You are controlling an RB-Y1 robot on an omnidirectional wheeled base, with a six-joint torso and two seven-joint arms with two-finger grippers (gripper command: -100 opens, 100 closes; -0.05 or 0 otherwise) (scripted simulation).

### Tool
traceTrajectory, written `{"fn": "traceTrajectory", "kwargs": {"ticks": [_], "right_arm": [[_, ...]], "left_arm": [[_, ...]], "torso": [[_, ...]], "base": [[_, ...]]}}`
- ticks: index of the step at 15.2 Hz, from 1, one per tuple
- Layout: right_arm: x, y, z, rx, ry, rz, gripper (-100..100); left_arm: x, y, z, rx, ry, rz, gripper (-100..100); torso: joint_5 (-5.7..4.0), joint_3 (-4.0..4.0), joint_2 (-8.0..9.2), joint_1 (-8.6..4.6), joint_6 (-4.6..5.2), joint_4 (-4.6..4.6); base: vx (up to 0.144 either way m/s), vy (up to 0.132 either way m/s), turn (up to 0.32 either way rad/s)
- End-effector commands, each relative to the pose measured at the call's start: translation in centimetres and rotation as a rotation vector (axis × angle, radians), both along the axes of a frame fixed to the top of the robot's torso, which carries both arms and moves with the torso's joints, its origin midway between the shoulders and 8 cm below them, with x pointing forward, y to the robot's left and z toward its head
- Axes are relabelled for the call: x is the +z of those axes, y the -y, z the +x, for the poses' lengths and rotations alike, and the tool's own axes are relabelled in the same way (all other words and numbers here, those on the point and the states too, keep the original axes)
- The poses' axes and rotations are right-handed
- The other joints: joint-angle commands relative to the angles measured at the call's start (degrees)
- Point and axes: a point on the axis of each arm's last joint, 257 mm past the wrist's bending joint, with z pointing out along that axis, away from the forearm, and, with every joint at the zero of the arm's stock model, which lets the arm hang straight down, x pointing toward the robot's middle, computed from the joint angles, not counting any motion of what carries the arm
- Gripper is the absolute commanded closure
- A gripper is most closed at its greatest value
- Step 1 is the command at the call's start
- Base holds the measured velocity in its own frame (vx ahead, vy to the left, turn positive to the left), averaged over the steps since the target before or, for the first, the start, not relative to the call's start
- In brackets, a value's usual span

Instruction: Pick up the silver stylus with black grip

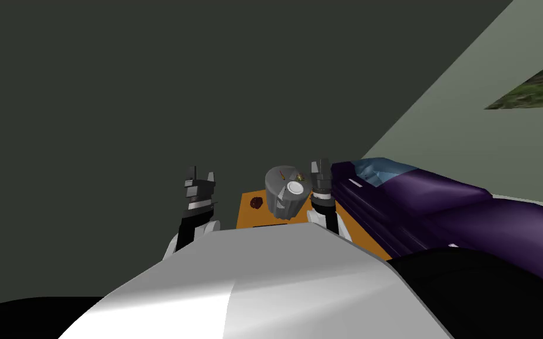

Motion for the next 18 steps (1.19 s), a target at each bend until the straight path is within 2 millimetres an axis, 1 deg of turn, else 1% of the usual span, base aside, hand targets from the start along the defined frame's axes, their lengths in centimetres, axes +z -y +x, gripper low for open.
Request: {"fn": "traceTrajectory", "kwargs": {"ticks": [1,2,4,5,6,7,8,10,11,12,13,15,16,18], "right_arm": [[-0.9,0.1,0.3,0.042,-0.019,0.024,-100],[-0.9,0.1,0.3,0.042,-0.019,0.024,-100],[-2.3,0.4,0.8,0.092,-0.047,0.065,-100],[-2.3,0.4,0.8,0.098,-0.047,0.070,-100],[-3.1,0.7,1.1,0.126,-0.064,0.099,-100],[-3.1,0.7,1.1,0.131,-0.064,0.103,-100],[-4.1,1.1,1.4,0.157,-0.083,0.133,-100],[-4.1,1.1,1.4,0.168,-0.084,0.143,-100],[-5.2,1.5,1.7,0.198,-0.104,0.183,-100],[-5.2,1.5,1.7,0.206,-0.104,0.190,-100],[-6.5,2.0,2.0,0.227,-0.125,0.226,-100],[-6.5,2.0,2.0,0.246,-0.126,0.243,-100],[-7.8,2.5,2.2,0.269,-0.147,0.286,-100],[-7.8,2.5,2.2,0.286,-0.148,0.303,-100]], "left_arm": [[0.0,0.0,0.0,0.000,0.000,0.000,0],[0.0,0.0,0.0,0.000,0.000,0.000,0],[0.0,0.0,0.0,0.000,0.000,0.000,0],[0.0,0.0,0.0,0.000,0.000,0.000,0],[0.0,0.0,0.0,0.000,0.000,0.000,0],[0.0,0.0,0.0,0.000,0.000,0.000,0],[0.0,0.0,0.0,0.000,0.000,0.000,0],[0.0,0.0,0.0,0.000,0.000,0.000,0],[0.0,0.0,0.0,0.000,0.000,0.000,0],[0.0,0.0,0.0,0.000,0.000,0.000,0],[0.0,0.0,0.0,0.000,0.000,0.000,0],[0.0,0.0,0.0,0.000,0.000,0.000,0],[0.0,0.0,0.0,0.000,0.000,0.000,0],[0.0,0.0,0.0,0.000,0.000,0.000,0]], "torso": [[0.00,0.00,0.00,0.00,0.00,0.00],[0.00,0.01,0.02,0.01,-0.02,0.00],[0.00,0.03,0.06,0.02,-0.02,0.01],[0.00,0.04,0.08,0.03,-0.04,0.01],[0.00,0.05,0.10,0.03,-0.02,0.02],[0.00,0.06,0.11,0.03,-0.02,0.02],[0.01,0.06,0.11,0.03,-0.01,0.02],[0.01,0.05,0.09,0.03,-0.02,0.02],[0.01,0.05,0.08,0.03,0.00,0.02],[0.00,0.05,0.08,0.03,-0.03,0.01],[0.01,0.05,0.08,0.03,-0.02,0.02],[0.00,0.06,0.10,0.03,0.01,0.02],[0.01,0.05,0.09,0.03,0.01,0.02],[0.01,0.05,0.09,0.05,-0.02,0.02]], "base": [[-0.010,0.006,0.108],[-0.016,0.006,0.111],[-0.023,0.010,0.159],[-0.028,0.009,0.133],[-0.028,0.011,0.116],[-0.024,0.010,0.089],[-0.021,0.012,0.141],[-0.016,0.009,0.083],[-0.018,0.014,0.145],[-0.020,0.012,0.156],[-0.025,0.010,0.369],[-0.021,0.012,-0.019],[-0.020,0.019,0.155],[-0.018,0.012,0.121]]}}
